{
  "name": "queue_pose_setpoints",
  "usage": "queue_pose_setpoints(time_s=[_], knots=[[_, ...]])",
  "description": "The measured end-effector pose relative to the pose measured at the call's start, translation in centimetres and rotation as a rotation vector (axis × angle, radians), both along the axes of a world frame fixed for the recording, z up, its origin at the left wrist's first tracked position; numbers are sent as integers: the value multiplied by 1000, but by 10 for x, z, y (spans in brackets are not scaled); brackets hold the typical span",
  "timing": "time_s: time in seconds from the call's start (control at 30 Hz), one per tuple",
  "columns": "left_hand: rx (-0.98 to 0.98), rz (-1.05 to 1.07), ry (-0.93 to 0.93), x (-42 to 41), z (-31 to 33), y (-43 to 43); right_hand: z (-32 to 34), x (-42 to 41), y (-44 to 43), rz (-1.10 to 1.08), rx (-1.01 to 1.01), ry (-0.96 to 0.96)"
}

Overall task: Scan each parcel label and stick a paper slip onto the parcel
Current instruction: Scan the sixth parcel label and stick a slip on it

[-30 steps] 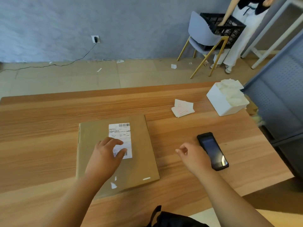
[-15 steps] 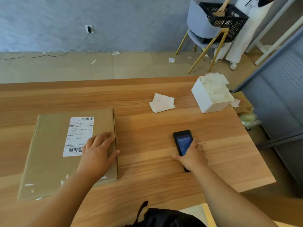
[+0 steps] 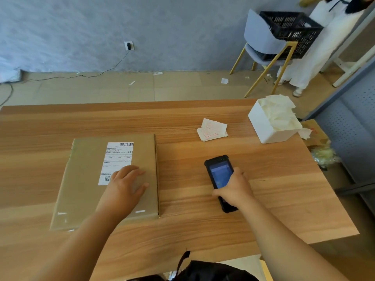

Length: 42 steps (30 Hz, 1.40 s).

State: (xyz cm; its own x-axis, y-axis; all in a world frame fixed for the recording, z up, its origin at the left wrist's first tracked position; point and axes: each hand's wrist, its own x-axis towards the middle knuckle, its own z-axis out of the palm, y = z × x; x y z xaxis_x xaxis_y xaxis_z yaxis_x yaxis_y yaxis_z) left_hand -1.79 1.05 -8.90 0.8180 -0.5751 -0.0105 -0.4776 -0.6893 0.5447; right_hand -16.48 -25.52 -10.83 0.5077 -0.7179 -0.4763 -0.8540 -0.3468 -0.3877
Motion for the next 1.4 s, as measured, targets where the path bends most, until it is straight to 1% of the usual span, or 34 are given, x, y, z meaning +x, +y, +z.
queue_pose_setpoints(time_s=[0.07, 0.17, 0.23, 0.37, 0.57, 0.7, 0.87, 0.93, 1.1, 1.23, 1.3, 1.4], knots=[[-20, 60, -3, -1, 0, 18, 18, 10, 17, 119, 8, -33], [-24, 148, -19, 0, -3, 50, 50, 25, 46, 319, 11, -11], [26, 214, -17, 2, -6, 72, 70, 35, 64, 446, -31, 28], [115, 326, 71, 11, -7, 102, 102, 50, 95, 625, -108, 120], [174, 222, 51, 17, -11, 118, 126, 62, 130, 796, -190, 252], [229, 144, 9, 22, -18, 124, 132, 65, 145, 809, -218, 301], [200, 156, 31, 21, -23, 127, 138, 66, 156, 821, -239, 347], [216, 144, 8, 21, -24, 128, 139, 66, 158, 827, -249, 357], [234, 129, 10, 23, -24, 128, 134, 63, 157, 793, -239, 344], [239, 124, 36, 24, -17, 126, 121, 53, 150, 663, -227, 264], [198, 117, 42, 26, -13, 122, 110, 44, 142, 557, -211, 193], [172, 19, -6, 25, -12, 110, 90, 26, 124, 387, -204, 131]])
